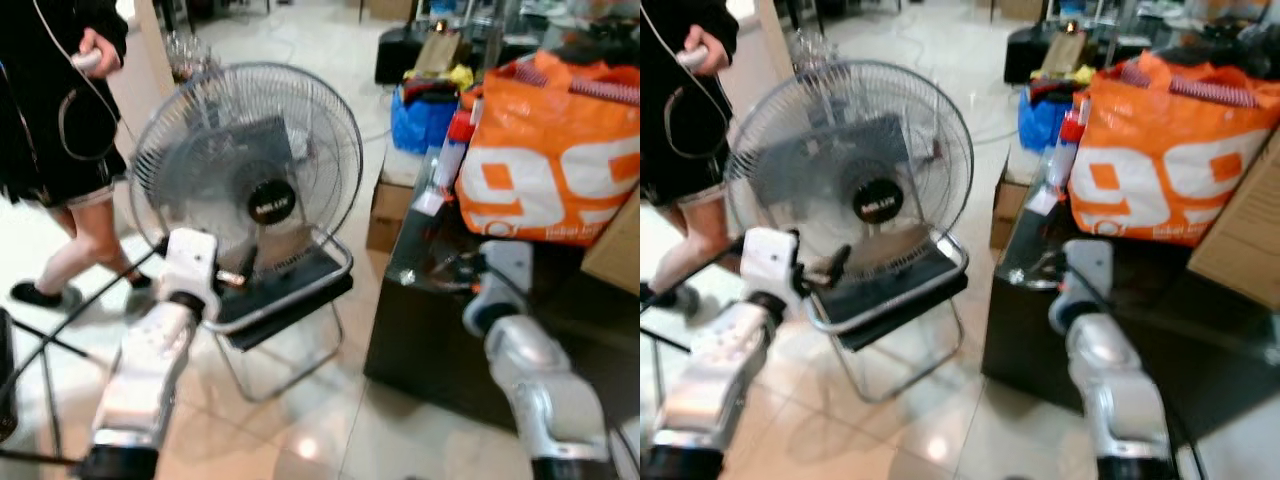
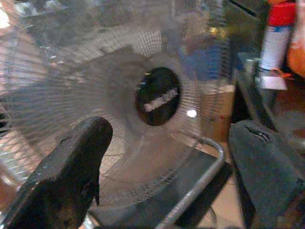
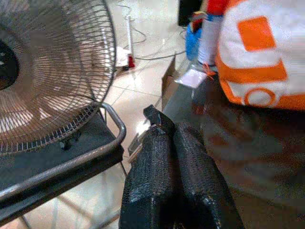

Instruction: Hang keys on a hook

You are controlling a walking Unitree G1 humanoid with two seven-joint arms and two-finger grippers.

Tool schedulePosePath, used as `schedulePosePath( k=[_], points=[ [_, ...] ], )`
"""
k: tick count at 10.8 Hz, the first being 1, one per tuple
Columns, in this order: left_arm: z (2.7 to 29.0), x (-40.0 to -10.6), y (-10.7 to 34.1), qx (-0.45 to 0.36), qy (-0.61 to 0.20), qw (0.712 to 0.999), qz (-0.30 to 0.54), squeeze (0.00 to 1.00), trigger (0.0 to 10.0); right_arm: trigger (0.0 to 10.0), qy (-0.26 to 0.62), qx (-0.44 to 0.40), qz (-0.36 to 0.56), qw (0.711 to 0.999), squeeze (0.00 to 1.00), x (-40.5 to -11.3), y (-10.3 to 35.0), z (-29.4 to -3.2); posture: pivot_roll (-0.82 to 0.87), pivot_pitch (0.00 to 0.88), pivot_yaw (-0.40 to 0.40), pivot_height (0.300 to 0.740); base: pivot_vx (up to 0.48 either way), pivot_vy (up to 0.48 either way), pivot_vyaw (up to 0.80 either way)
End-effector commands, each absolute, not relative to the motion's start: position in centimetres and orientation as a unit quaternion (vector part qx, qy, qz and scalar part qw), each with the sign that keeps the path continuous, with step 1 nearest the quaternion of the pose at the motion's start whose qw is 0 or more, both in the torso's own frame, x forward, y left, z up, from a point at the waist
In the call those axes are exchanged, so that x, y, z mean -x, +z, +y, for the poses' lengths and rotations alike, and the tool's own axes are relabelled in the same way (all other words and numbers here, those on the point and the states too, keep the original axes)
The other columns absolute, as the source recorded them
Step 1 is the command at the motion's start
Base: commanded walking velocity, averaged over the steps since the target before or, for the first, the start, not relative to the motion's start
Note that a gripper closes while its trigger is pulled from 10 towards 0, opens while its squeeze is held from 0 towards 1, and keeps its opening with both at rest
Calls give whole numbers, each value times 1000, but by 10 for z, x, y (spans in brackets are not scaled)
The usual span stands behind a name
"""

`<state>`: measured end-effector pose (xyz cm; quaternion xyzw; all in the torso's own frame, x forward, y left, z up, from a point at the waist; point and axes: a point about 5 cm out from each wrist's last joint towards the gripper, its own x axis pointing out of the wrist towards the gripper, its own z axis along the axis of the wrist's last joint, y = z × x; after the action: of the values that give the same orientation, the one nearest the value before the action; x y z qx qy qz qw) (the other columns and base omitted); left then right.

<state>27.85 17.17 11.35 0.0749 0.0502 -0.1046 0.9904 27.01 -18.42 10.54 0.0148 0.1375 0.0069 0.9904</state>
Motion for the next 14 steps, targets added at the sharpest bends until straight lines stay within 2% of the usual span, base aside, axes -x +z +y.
schedulePosePath(
  k=[1,14],
  points=[
    [165,-280,116,-79,-118,989,44,43,10000,10000,-6,-10,132,991,0,-270,109,-190,-84,0,51,740,0,0,-800],
    [154,-290,116,-90,-136,986,40,43,10000,10000,-15,-3,127,992,0,-272,110,-191,-111,0,74,740,0,0,-800]
  ],
)
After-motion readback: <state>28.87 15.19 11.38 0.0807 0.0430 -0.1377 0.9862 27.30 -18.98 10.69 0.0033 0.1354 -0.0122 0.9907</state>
